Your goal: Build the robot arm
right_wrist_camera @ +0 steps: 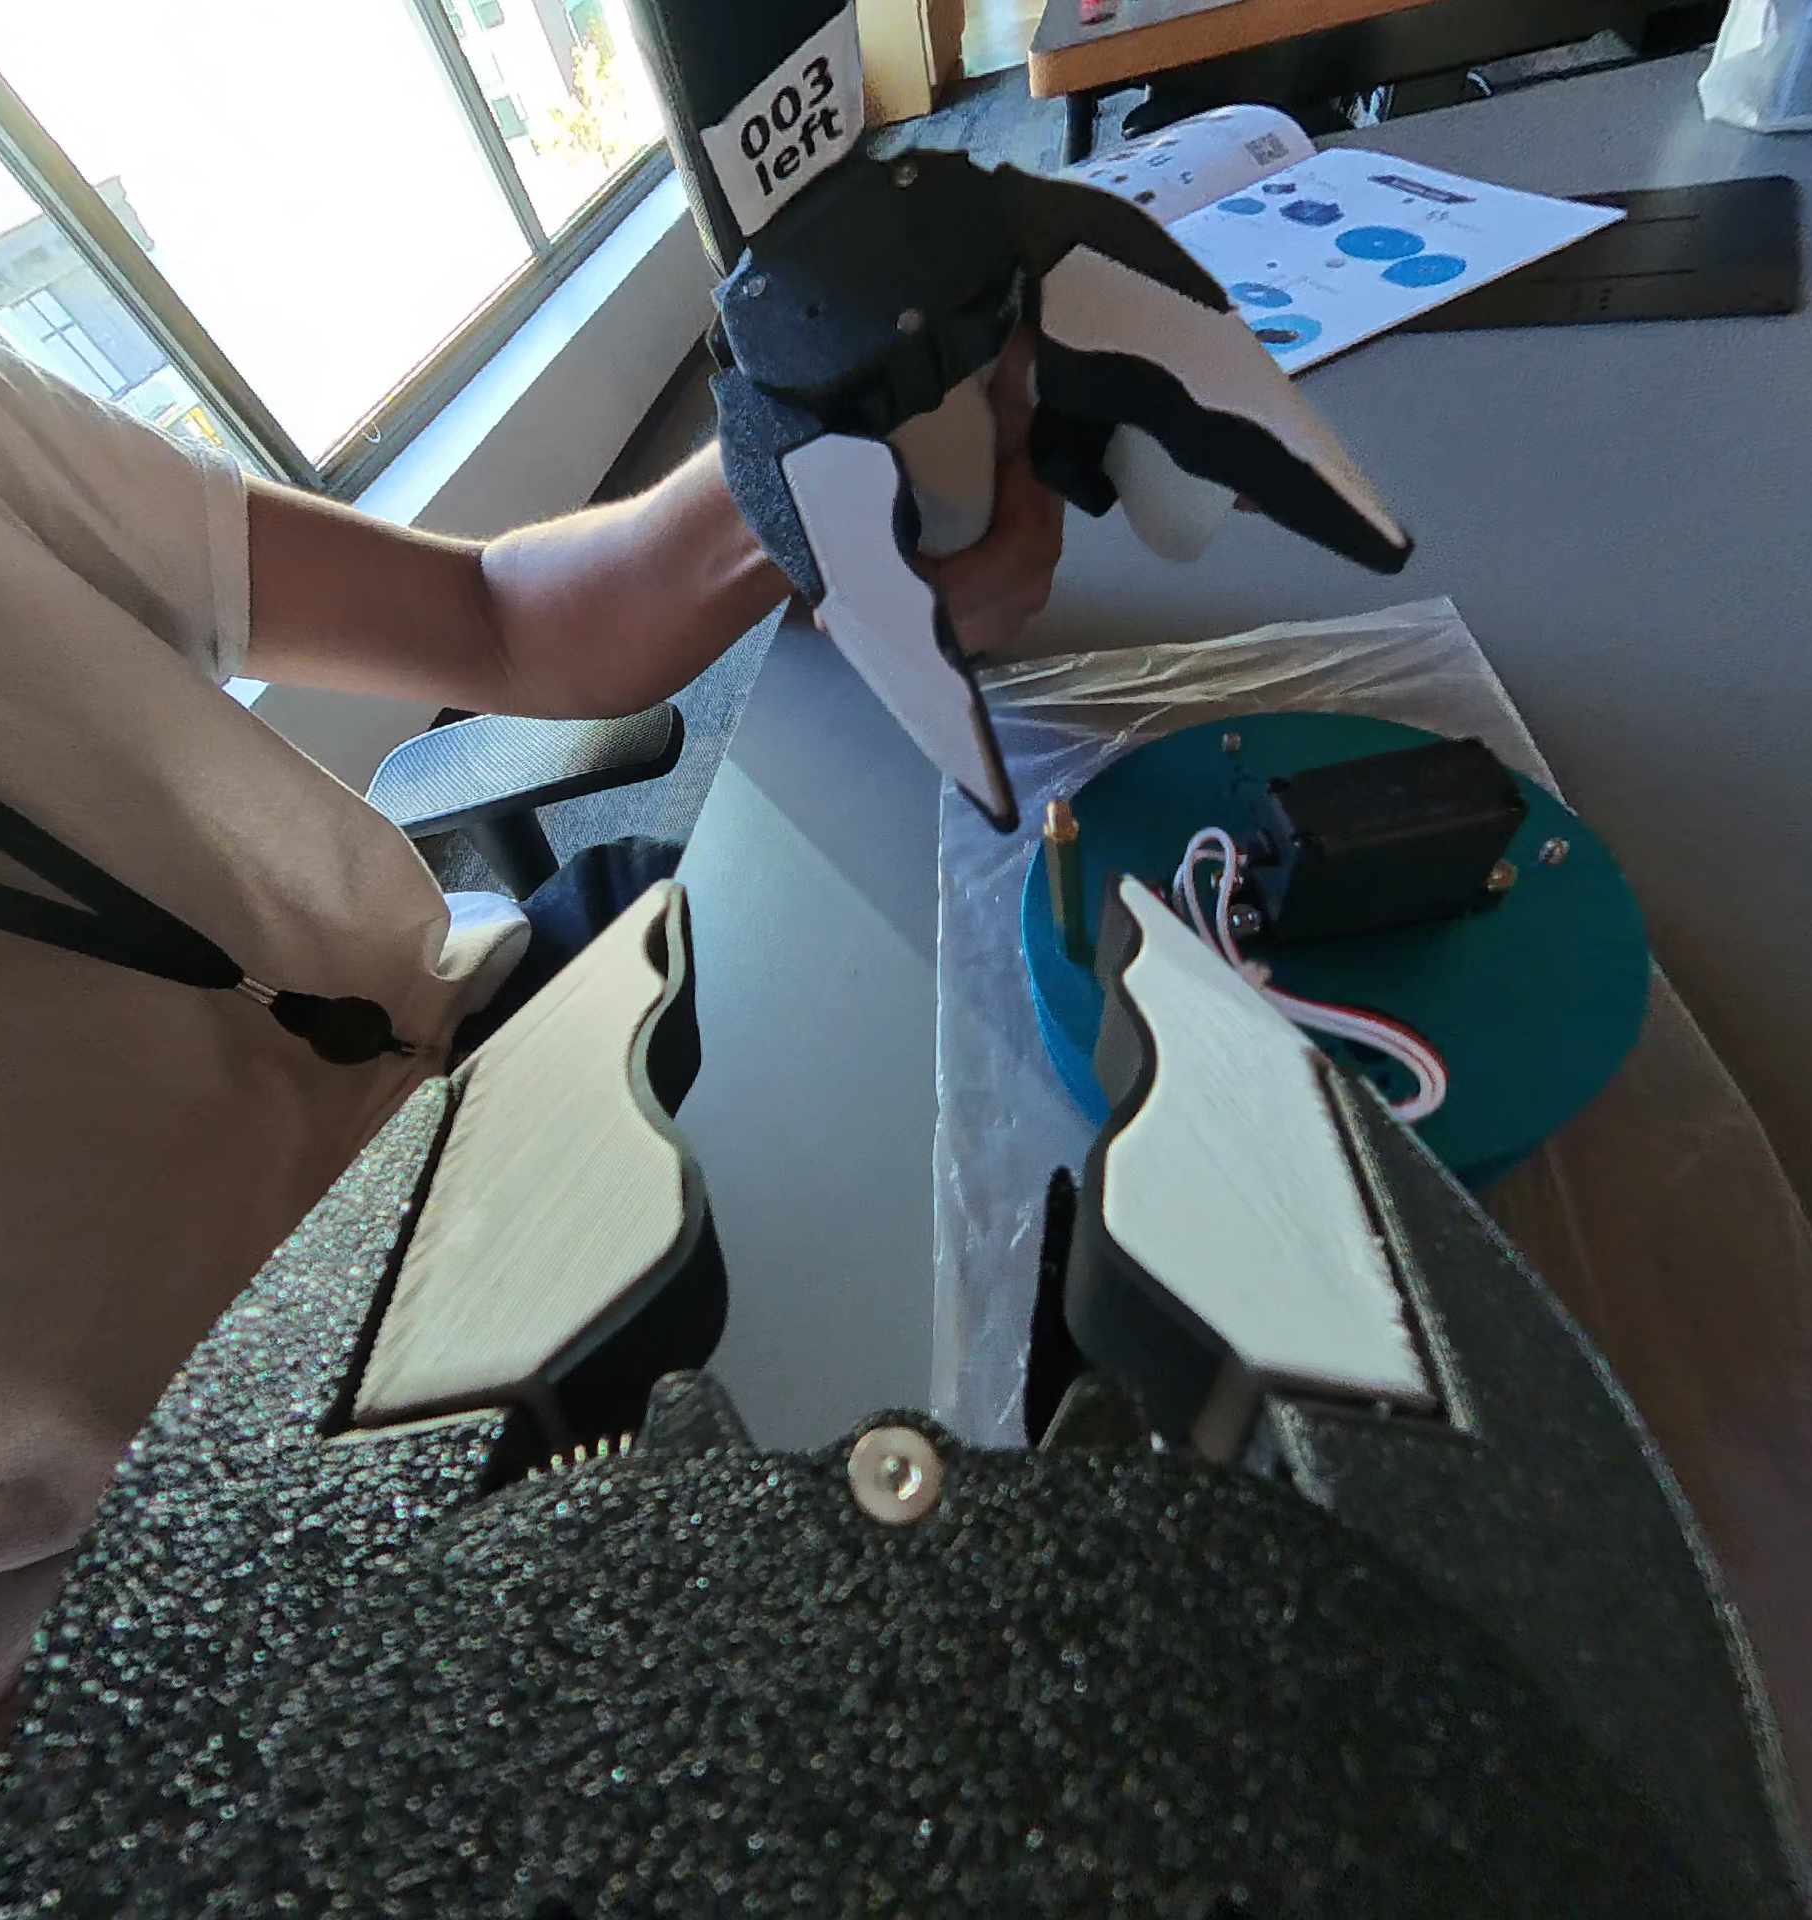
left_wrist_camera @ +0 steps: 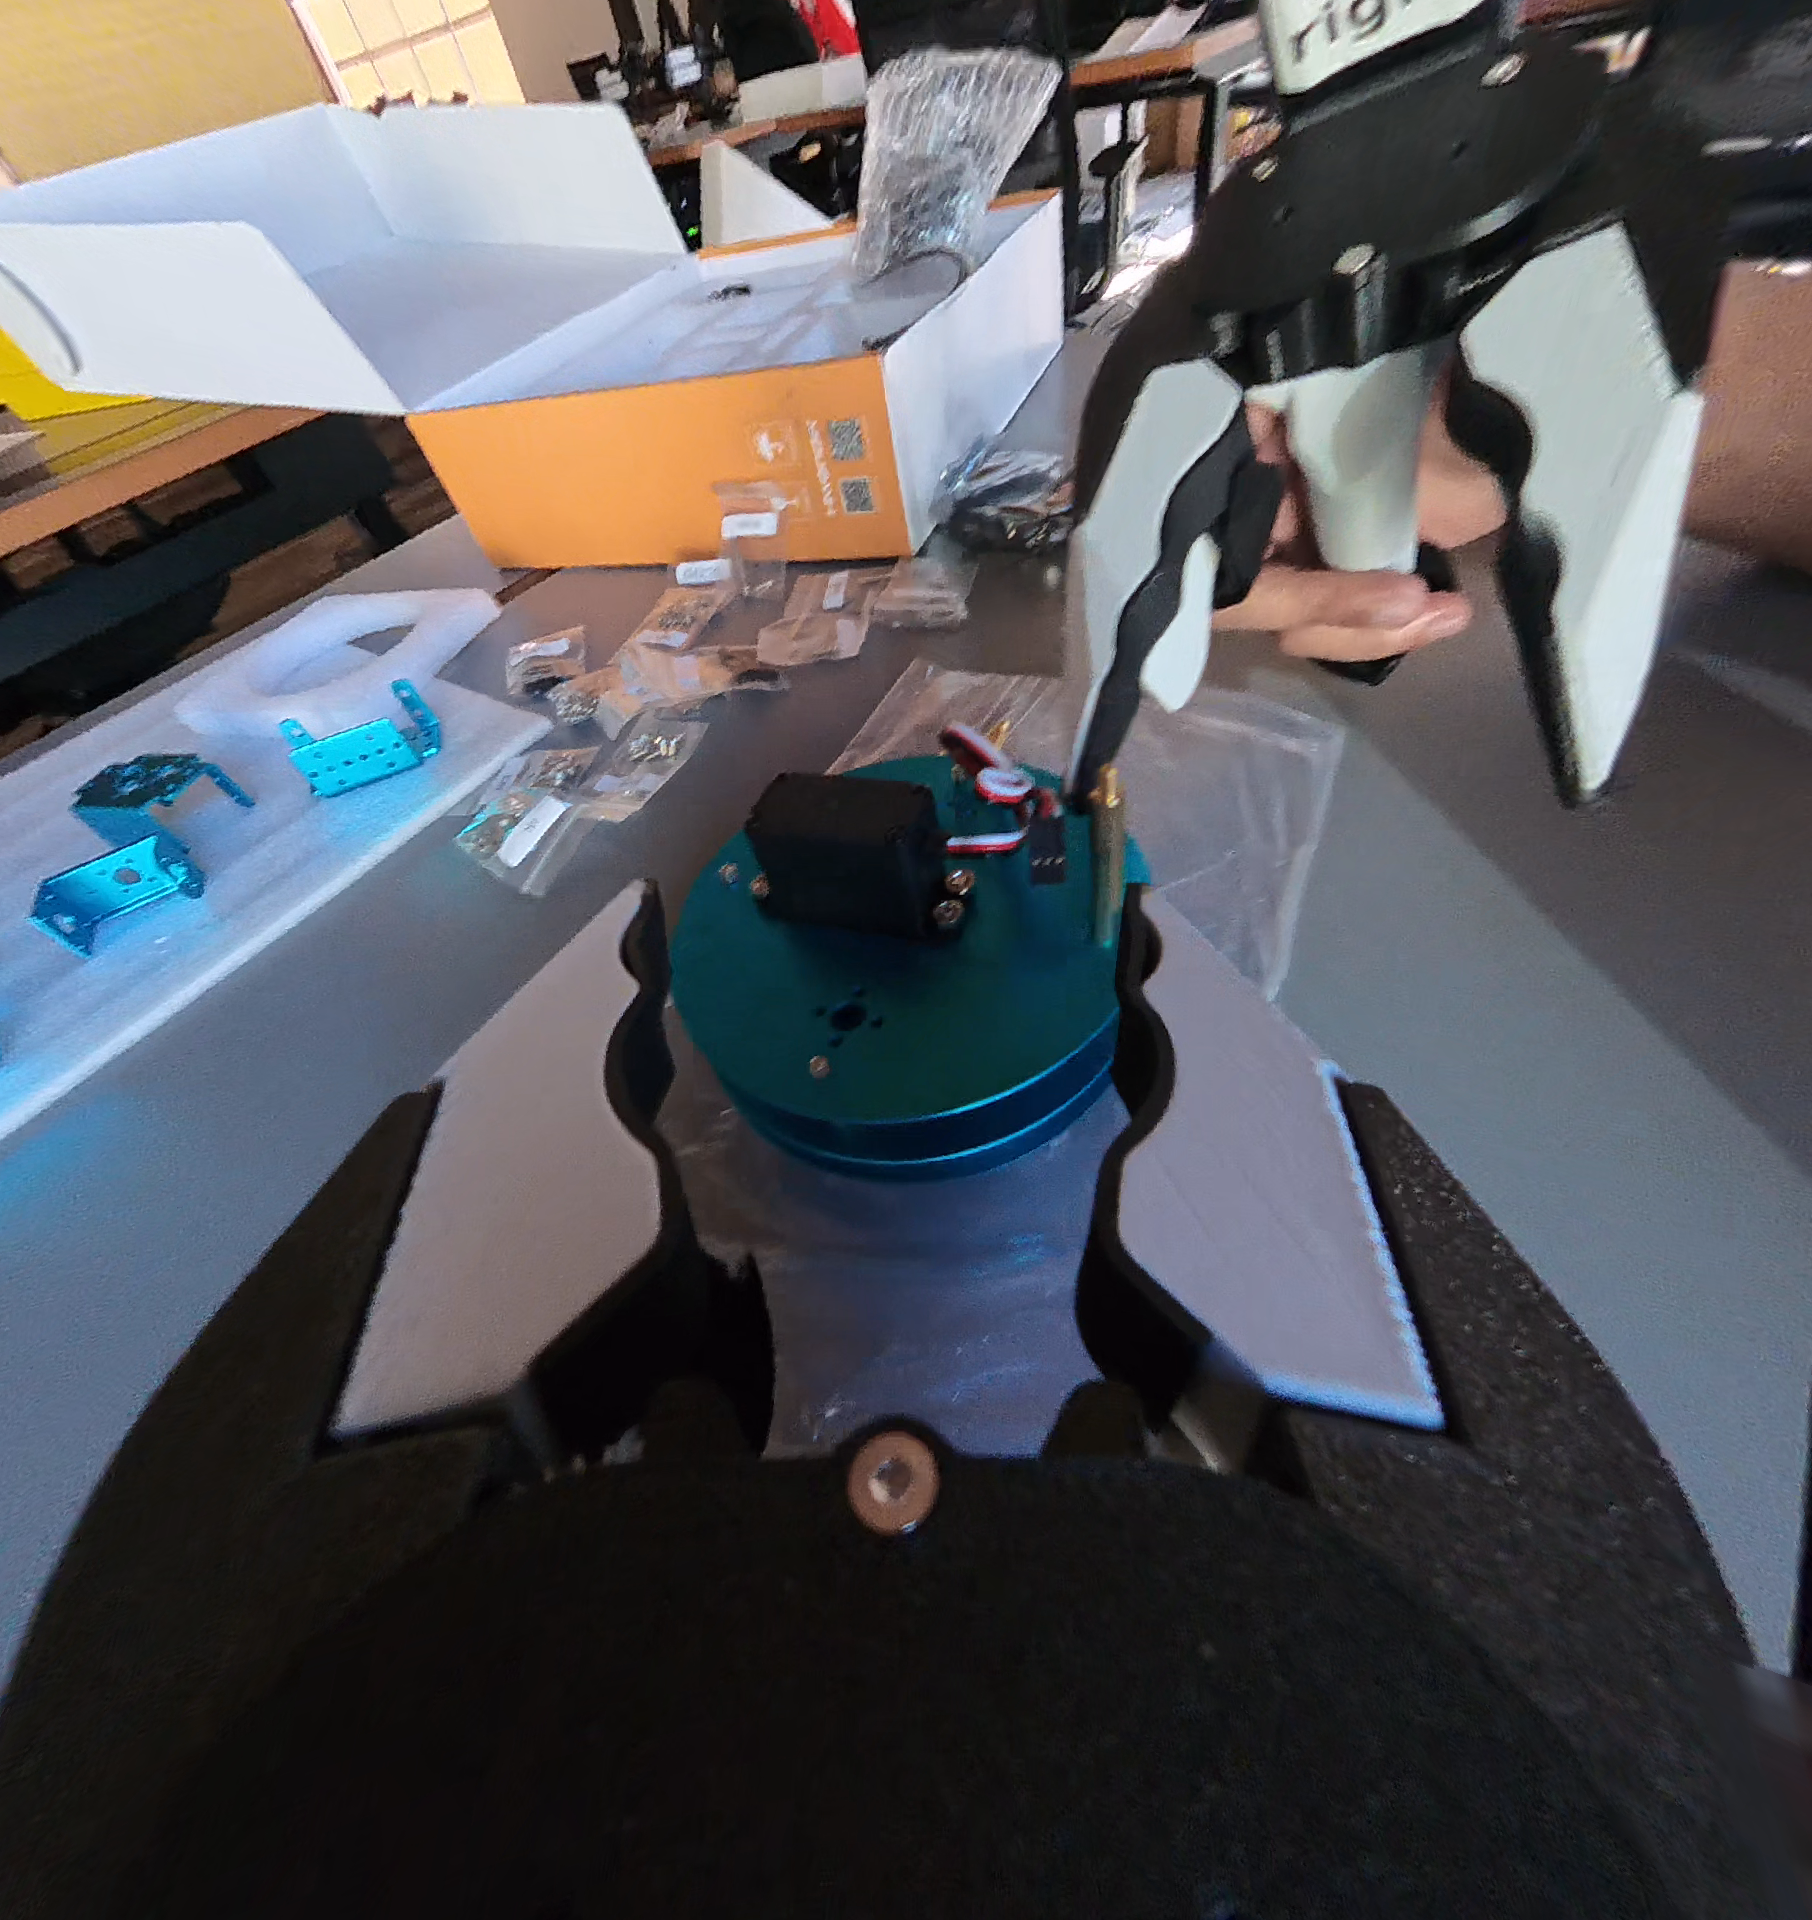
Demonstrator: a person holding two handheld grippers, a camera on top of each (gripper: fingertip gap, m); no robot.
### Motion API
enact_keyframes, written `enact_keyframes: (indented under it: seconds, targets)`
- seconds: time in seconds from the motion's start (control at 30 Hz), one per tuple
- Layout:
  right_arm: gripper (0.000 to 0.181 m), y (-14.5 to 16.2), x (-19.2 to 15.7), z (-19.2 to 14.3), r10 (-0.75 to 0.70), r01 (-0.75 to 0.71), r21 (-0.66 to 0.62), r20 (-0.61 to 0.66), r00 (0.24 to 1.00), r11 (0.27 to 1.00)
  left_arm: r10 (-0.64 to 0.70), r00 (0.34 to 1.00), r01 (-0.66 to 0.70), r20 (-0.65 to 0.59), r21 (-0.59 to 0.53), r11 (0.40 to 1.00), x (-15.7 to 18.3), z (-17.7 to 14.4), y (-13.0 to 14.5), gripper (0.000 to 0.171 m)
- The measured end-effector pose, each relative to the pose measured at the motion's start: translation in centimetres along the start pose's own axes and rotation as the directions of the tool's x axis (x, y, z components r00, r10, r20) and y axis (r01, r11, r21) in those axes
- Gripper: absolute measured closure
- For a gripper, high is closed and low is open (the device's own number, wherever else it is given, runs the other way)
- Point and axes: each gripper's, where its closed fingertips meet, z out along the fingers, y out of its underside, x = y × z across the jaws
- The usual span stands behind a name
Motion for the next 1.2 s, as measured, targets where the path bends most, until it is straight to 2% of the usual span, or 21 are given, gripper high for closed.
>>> enact_keyframes:
  seconds: [0.2,0.33,0.4,0.47,0.6,0.7,0.77,0.87,0.97,1.1,1.2]
  targets:
    - [0.095,0.4,-0.3,2.8,-0.034,0.034,-0.078,0.000,0.999,0.996,0.064,0.998,-0.063,0.010,-0.026,0.998,0.8,2.5,-0.7,0.084]
    - [0.096,0.8,-0.5,1.6,-0.011,0.009,-0.073,-0.016,1.000,0.997,0.040,0.999,-0.040,0.020,-0.035,0.999,-0.4,1.4,0.1,0.076]
    - [0.100,1.0,-0.4,0.9,-0.004,0.003,-0.057,-0.019,1.000,0.998,0.020,0.999,-0.019,0.045,-0.024,1.000,-1.1,0.4,0.4,0.087]
    - [0.098,1.0,-0.1,0.8,-0.006,0.004,-0.059,-0.031,0.999,0.998,0.007,1.000,-0.007,0.008,0.010,1.000,-0.3,-0.1,-0.2,0.087]
    - [0.096,0.3,-0.3,2.5,-0.027,0.027,-0.065,-0.005,1.000,0.998,0.060,0.998,-0.060,-0.005,-0.003,0.998,0.9,1.3,-0.9,0.086]
    - [0.095,0.3,-0.5,3.0,-0.028,0.028,-0.072,-0.007,1.000,0.997,0.081,0.997,-0.081,0.008,-0.040,0.996,0.6,2.6,-0.4,0.082]
    - [0.091,0.4,-0.7,2.5,-0.001,0.001,-0.067,-0.007,1.000,0.998,0.066,0.998,-0.066,0.004,-0.048,0.997,0.1,2.3,0.0,0.075]
    - [0.104,0.8,-0.9,1.3,0.005,-0.006,-0.062,-0.007,1.000,0.998,0.037,0.999,-0.037,0.006,-0.039,0.999,-0.6,0.9,0.5,0.075]
    - [0.098,0.6,-0.7,1.1,-0.020,0.018,-0.052,-0.042,0.999,0.998,0.032,0.999,-0.032,0.005,-0.012,0.999,-0.5,-0.2,0.4,0.078]
    - [0.085,0.0,-0.8,3.1,-0.069,0.063,-0.077,-0.081,0.994,0.995,0.046,0.999,-0.047,-0.010,-0.013,0.999,-0.2,0.3,0.1,0.078]
    - [0.088,-0.8,-0.5,4.3,-0.127,0.119,-0.063,-0.144,0.981,0.991,0.059,0.998,-0.059,-0.014,-0.019,0.998,-0.1,0.9,0.0,0.079]
